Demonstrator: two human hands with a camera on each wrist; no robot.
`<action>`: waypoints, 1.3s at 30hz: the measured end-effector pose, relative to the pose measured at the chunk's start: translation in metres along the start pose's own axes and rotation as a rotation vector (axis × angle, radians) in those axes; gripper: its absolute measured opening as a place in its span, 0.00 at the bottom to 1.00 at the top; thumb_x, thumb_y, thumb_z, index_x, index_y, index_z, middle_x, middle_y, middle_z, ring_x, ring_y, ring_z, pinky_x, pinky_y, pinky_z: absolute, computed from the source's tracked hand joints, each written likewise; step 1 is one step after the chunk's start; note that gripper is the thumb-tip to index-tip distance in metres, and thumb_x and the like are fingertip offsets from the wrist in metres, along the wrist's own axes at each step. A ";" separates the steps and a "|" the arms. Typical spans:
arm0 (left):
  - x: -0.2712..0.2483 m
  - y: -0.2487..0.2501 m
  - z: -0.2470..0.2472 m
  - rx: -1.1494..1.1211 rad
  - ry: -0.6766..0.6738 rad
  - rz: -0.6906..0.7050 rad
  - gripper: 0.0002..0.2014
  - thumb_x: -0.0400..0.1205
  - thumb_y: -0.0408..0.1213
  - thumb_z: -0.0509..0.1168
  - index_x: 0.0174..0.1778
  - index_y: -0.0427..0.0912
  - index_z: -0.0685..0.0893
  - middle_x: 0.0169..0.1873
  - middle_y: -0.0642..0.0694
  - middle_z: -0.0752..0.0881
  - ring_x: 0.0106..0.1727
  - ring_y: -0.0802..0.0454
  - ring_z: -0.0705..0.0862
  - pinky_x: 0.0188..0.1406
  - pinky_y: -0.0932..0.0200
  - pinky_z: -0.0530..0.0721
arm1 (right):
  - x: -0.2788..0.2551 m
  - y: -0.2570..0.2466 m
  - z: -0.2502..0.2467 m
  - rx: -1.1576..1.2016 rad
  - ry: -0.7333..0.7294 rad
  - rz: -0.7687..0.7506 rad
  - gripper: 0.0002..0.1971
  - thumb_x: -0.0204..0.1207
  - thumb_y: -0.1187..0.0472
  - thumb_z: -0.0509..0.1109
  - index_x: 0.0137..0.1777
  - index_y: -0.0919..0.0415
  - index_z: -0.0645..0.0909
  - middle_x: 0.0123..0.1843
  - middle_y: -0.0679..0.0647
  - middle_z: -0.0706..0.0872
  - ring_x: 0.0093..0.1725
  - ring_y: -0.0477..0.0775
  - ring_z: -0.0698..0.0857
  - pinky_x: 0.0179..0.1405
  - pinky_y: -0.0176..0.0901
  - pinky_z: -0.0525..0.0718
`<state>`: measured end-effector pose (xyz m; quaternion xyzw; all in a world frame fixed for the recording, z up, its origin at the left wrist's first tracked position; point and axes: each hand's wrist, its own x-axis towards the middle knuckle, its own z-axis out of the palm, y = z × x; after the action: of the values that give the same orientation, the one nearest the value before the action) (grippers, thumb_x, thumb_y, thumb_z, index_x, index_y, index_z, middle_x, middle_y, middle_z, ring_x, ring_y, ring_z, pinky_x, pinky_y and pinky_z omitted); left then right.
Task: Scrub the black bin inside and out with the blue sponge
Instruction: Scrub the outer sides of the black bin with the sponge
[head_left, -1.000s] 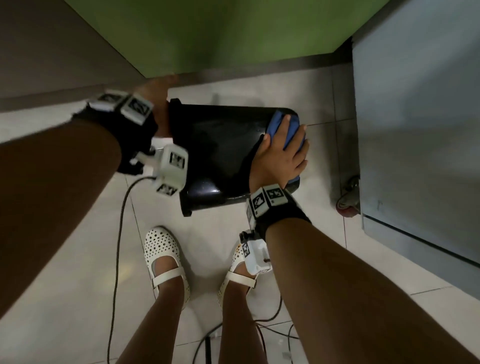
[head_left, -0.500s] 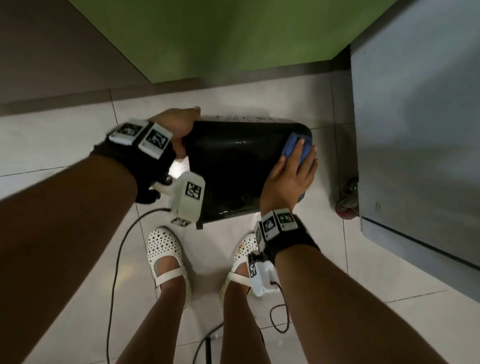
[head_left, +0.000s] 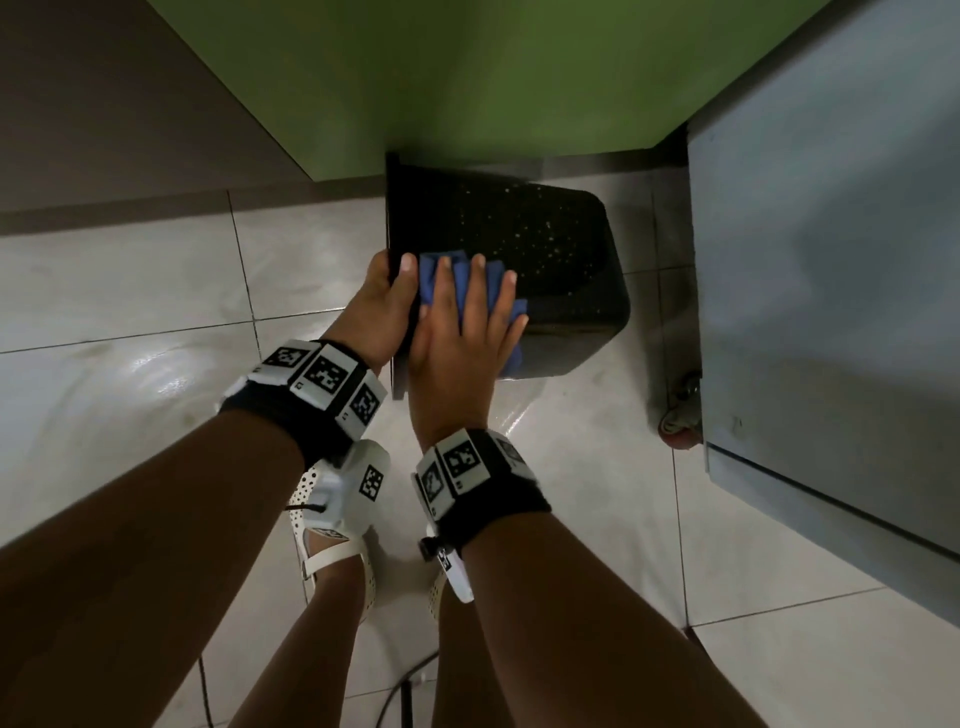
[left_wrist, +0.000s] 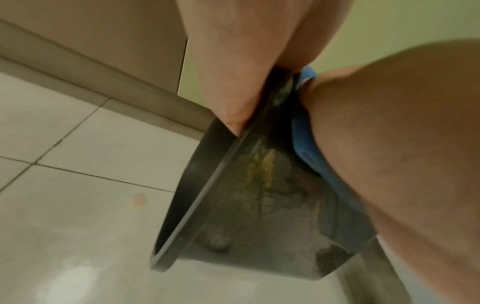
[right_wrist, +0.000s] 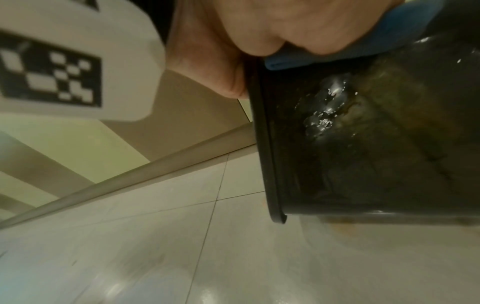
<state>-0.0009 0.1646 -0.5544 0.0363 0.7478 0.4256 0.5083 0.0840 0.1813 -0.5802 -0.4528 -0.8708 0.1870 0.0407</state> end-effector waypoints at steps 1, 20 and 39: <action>0.001 -0.003 -0.003 0.023 0.002 0.017 0.23 0.83 0.55 0.47 0.70 0.46 0.67 0.63 0.43 0.79 0.66 0.46 0.78 0.71 0.42 0.74 | 0.001 0.000 0.001 -0.016 -0.021 0.008 0.24 0.79 0.53 0.52 0.72 0.57 0.73 0.73 0.62 0.77 0.74 0.70 0.73 0.68 0.73 0.69; 0.007 -0.044 -0.006 0.235 0.091 0.008 0.23 0.86 0.51 0.41 0.70 0.44 0.68 0.56 0.45 0.79 0.46 0.48 0.80 0.28 0.65 0.84 | 0.069 0.099 -0.017 0.072 -0.224 0.506 0.26 0.86 0.50 0.46 0.83 0.49 0.47 0.85 0.58 0.49 0.82 0.64 0.54 0.80 0.60 0.57; 0.020 -0.055 -0.012 0.134 0.021 0.041 0.19 0.86 0.49 0.45 0.67 0.44 0.70 0.41 0.44 0.80 0.34 0.50 0.78 0.27 0.61 0.74 | 0.072 -0.006 0.011 -0.121 -0.382 -0.076 0.27 0.86 0.51 0.48 0.83 0.47 0.45 0.85 0.54 0.42 0.83 0.64 0.40 0.80 0.67 0.42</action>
<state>0.0008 0.1318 -0.6048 0.0813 0.7790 0.3852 0.4881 0.0350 0.2327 -0.5954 -0.3774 -0.8889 0.2153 -0.1455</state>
